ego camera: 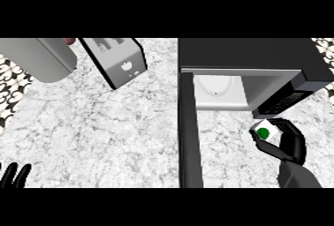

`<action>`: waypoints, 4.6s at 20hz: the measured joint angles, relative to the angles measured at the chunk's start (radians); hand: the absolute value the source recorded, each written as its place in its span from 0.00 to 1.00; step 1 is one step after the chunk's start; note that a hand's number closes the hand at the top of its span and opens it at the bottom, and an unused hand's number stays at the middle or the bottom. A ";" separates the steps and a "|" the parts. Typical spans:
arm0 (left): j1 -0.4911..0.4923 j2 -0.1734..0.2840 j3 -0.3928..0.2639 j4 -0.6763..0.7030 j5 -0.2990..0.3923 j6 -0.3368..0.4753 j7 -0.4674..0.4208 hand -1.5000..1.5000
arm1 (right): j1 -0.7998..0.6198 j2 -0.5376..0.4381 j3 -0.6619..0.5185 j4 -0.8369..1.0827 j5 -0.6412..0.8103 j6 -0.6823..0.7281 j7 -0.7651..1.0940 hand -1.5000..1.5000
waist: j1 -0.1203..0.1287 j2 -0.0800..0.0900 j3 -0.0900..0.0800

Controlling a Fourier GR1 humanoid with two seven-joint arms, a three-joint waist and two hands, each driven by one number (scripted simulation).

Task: Pick up the milk, place it into the microwave and close the microwave

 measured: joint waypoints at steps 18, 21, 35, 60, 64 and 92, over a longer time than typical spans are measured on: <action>0.019 0.012 0.043 -0.011 0.055 -0.024 0.008 0.00 | 0.293 0.007 0.205 -0.542 -0.026 0.206 0.134 1.00 | -0.019 -0.007 -0.002; 0.014 0.012 0.054 -0.004 0.066 -0.028 0.017 0.00 | 0.353 0.032 0.248 -0.713 -0.022 0.188 0.203 1.00 | -0.020 -0.006 -0.003; -0.007 0.014 0.117 0.002 0.111 -0.056 0.052 0.00 | 0.181 0.104 0.330 -0.908 0.132 -0.066 0.569 1.00 | -0.004 -0.002 -0.001; -0.133 0.040 0.142 0.109 0.115 -0.122 0.045 0.00 | -0.142 0.070 0.221 -0.448 0.213 -0.221 0.203 1.00 | 0.019 -0.022 0.014; -0.150 0.048 0.138 0.108 0.113 -0.125 0.054 0.00 | -0.130 0.073 0.203 -0.455 0.209 -0.268 0.164 1.00 | 0.039 -0.020 0.014; -0.258 0.073 0.067 0.125 0.006 -0.125 0.088 0.00 | -0.009 0.092 0.137 -0.530 0.312 -0.492 0.020 0.00 | 0.149 0.011 -0.006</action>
